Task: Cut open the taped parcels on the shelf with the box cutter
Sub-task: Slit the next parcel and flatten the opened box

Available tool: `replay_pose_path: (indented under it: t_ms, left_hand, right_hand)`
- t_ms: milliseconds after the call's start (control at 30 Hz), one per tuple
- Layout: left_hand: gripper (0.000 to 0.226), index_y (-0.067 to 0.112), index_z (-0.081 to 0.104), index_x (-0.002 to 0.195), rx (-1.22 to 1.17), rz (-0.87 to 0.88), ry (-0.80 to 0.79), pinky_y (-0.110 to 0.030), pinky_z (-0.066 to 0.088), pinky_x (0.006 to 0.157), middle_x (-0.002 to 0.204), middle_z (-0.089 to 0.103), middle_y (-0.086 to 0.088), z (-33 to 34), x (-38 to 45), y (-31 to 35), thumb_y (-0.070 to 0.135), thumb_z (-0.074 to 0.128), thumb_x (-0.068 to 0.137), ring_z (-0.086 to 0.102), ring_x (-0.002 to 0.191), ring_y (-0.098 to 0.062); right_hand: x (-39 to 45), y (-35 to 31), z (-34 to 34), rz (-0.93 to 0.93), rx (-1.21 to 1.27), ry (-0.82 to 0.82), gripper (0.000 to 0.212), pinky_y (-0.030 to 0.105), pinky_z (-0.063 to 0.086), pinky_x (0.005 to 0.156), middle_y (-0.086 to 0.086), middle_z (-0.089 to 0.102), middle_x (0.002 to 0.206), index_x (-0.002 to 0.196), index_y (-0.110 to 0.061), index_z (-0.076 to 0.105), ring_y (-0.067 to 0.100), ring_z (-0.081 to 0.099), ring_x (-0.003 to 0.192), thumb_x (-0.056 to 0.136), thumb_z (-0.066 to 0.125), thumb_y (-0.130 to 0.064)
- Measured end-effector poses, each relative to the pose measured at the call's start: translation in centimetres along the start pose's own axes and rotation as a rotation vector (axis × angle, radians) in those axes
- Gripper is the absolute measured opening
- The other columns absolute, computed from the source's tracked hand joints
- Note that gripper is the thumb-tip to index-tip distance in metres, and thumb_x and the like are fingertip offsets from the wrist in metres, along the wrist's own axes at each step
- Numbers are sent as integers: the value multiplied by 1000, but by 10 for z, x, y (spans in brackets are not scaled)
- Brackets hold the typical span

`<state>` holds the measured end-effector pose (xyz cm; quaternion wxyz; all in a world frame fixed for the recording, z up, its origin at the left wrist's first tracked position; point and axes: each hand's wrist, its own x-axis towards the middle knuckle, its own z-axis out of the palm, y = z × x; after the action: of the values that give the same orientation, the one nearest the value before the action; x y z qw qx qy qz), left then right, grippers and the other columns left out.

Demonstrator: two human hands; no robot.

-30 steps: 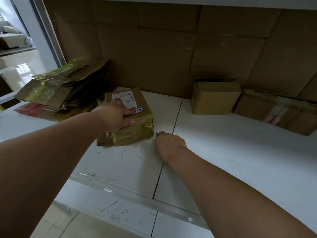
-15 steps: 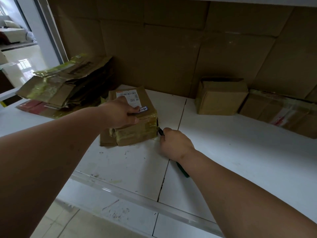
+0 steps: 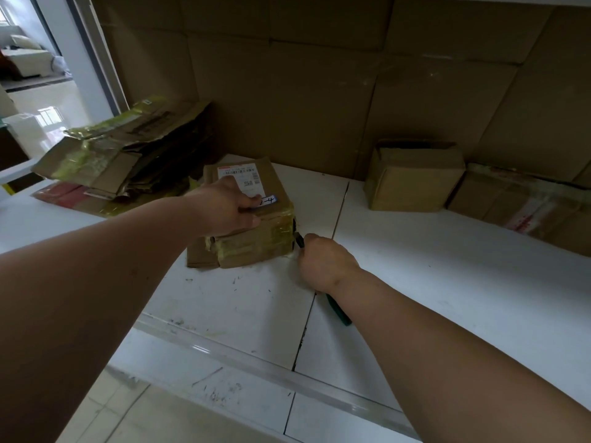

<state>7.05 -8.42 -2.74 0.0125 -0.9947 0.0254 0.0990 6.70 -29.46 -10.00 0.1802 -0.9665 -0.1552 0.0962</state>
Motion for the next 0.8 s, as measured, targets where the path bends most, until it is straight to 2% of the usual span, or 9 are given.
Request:
replay_pose_path:
  t_ms: [100,200,300,400,467,533,633,700,800]
  left_hand:
    - [58,45,28,149,19,4,-4,-42,27,114,158,16,-5,0,-1,1,63,38,94,22,144,-28]
    - [57,45,29,149,32,7,0,-41,26,114,158,17,-6,0,-2,3,62,39,95,22,143,-29]
    - [57,43,28,150,32,10,-9,-41,26,116,158,17,-6,-1,-2,4,60,39,96,23,143,-28]
    - [59,42,27,150,49,16,-20,-44,29,115,157,18,-7,-3,-2,4,60,38,96,24,142,-28]
    - [59,42,26,151,52,14,-24,-44,29,115,157,18,-7,-3,-3,4,61,38,96,24,142,-29]
    - [59,42,26,151,49,15,-23,-43,28,115,158,17,-7,-4,-3,5,61,38,96,22,143,-29]
    - [58,42,27,151,36,20,-11,-39,24,115,159,16,-6,-3,-4,5,60,38,96,20,145,-28]
    - [58,42,27,151,28,13,-10,-38,24,116,159,16,-5,-2,-5,4,60,37,96,20,145,-27]
    - [59,43,27,150,15,-3,-4,-39,28,116,158,17,-5,-1,-5,3,62,38,96,23,143,-28]
  right_hand:
    - [1,-2,-2,13,-33,-44,20,27,30,54,-5,40,75,74,-17,36,15,44,67,92,44,-10]
    - [-1,-4,-4,21,-49,-59,5,29,36,66,-1,45,85,92,-15,42,19,48,79,93,44,-11]
    - [-2,-7,-6,30,-65,-116,10,31,38,72,2,48,94,101,-12,50,20,49,83,93,44,-9]
    - [1,-9,-8,40,-41,-170,8,30,44,69,6,54,93,85,-9,45,19,49,72,93,47,-8]
    - [2,-9,-14,61,11,-201,3,31,49,61,5,53,80,91,-9,52,18,50,64,93,49,-9]
    - [2,-11,-20,51,-59,-271,8,26,39,51,7,49,76,89,-1,55,16,45,59,92,48,-3]
    - [-1,-9,-24,36,-148,-329,21,26,30,45,3,43,71,74,-10,44,14,40,57,93,48,-1]
    - [-3,-4,-20,30,-149,-352,21,25,31,47,0,40,74,76,-15,42,13,39,59,95,46,-8]
    - [-7,10,-17,57,-20,-228,6,29,43,59,1,50,82,87,-15,50,18,53,71,90,45,-12]
